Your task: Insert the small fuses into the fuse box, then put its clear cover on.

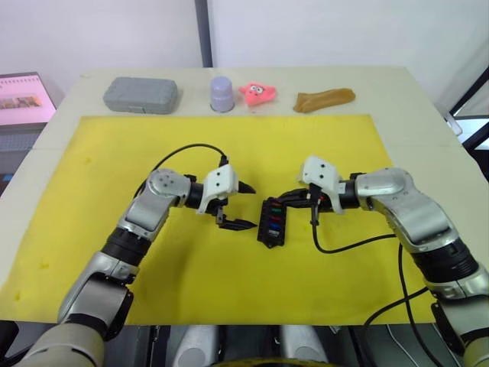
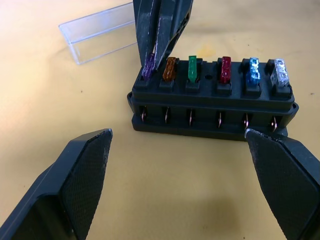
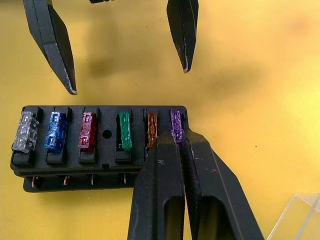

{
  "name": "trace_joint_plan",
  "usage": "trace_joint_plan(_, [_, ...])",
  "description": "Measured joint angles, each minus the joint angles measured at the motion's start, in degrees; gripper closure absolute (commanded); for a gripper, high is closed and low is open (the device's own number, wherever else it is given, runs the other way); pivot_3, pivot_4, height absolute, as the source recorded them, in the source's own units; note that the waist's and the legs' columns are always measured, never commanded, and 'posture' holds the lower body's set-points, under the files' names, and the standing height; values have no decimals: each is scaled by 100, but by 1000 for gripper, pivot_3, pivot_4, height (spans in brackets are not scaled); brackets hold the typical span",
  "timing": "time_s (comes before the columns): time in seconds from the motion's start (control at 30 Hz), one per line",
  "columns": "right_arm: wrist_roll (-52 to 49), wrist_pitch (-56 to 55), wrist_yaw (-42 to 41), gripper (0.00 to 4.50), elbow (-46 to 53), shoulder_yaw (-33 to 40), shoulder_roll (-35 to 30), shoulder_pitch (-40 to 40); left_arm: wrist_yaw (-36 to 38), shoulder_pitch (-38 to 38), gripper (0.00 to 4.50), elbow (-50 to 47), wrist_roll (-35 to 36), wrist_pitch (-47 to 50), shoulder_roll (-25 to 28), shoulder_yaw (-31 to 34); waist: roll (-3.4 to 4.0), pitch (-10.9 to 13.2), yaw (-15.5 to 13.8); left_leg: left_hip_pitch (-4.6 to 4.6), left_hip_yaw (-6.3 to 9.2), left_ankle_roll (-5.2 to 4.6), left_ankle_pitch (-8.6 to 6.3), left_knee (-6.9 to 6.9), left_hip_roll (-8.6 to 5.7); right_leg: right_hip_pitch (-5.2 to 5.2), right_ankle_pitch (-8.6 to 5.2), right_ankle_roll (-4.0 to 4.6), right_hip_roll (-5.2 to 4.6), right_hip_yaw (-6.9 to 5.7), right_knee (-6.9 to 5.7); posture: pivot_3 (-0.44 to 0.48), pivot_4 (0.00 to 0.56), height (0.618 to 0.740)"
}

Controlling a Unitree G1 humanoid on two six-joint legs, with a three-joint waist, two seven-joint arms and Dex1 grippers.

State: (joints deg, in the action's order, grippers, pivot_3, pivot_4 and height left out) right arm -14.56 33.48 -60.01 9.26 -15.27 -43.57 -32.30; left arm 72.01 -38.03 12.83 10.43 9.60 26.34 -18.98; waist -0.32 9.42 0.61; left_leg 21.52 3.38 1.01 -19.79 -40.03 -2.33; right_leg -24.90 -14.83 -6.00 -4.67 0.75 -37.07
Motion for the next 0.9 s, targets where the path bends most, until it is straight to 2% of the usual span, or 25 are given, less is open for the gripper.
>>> trace_joint_plan(0.73, [-34,244,7,4500,174,16,-3,-39,5,0,37,0,-16,-1,-45,-1,0,0,0,0,0,0,0,0,0,0,0,0,0,0,-1,0,150,740])
trace_joint_plan(0.8, [-33,249,-2,3820,178,18,-9,-39,5,0,0,0,-31,-1,-51,-1,0,0,-1,0,0,0,0,0,0,0,0,0,0,0,-1,0,150,740])
trace_joint_plan(0.9, [-19,249,6,3820,182,39,-18,-38,3,0,0,0,-43,-1,-69,-1,0,0,1,0,0,0,0,0,0,0,0,0,0,0,-1,0,150,740])
